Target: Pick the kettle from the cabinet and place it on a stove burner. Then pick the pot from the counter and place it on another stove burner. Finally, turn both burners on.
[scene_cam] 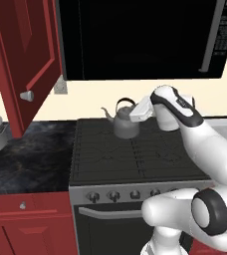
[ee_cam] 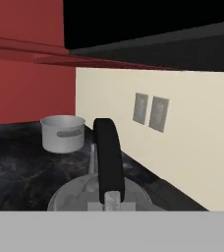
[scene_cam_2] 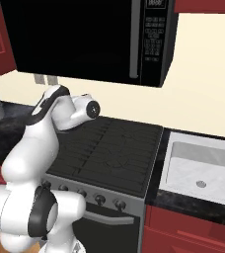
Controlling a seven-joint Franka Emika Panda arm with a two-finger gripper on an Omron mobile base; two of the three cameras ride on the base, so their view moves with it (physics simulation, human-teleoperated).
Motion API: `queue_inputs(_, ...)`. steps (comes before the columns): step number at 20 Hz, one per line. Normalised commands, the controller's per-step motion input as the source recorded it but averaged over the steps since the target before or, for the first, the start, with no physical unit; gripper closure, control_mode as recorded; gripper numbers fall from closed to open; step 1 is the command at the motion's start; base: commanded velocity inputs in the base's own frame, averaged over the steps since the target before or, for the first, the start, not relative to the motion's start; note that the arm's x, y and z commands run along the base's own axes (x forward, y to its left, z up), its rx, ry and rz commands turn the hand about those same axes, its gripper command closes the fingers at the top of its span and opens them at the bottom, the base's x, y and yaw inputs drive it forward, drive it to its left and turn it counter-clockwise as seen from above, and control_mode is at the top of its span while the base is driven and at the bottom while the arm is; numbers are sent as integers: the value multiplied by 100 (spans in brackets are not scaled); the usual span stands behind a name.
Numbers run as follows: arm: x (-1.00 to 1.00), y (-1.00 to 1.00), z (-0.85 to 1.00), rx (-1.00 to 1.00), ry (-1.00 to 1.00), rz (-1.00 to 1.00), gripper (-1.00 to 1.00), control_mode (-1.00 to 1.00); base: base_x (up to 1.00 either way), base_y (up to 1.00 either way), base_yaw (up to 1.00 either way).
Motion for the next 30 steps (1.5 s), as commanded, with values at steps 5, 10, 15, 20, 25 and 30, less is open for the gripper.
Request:
queue_inputs(5, 23, 8, -17, 0, 0, 0, 100, -100, 0, 0, 0)
queue_inputs(10, 26, 8, -10, 0, 0, 0, 100, -100, 0, 0, 0)
queue_inputs(15, 26, 6, -10, 0, 0, 0, 100, -100, 0, 0, 0)
queue_inputs(20, 24, 6, -10, 0, 0, 0, 100, -100, 0, 0, 0)
queue_inputs(25, 26, 5, -9, 0, 0, 0, 100, -100, 0, 0, 0)
queue_inputs(30, 26, 5, -10, 0, 0, 0, 100, -100, 0, 0, 0)
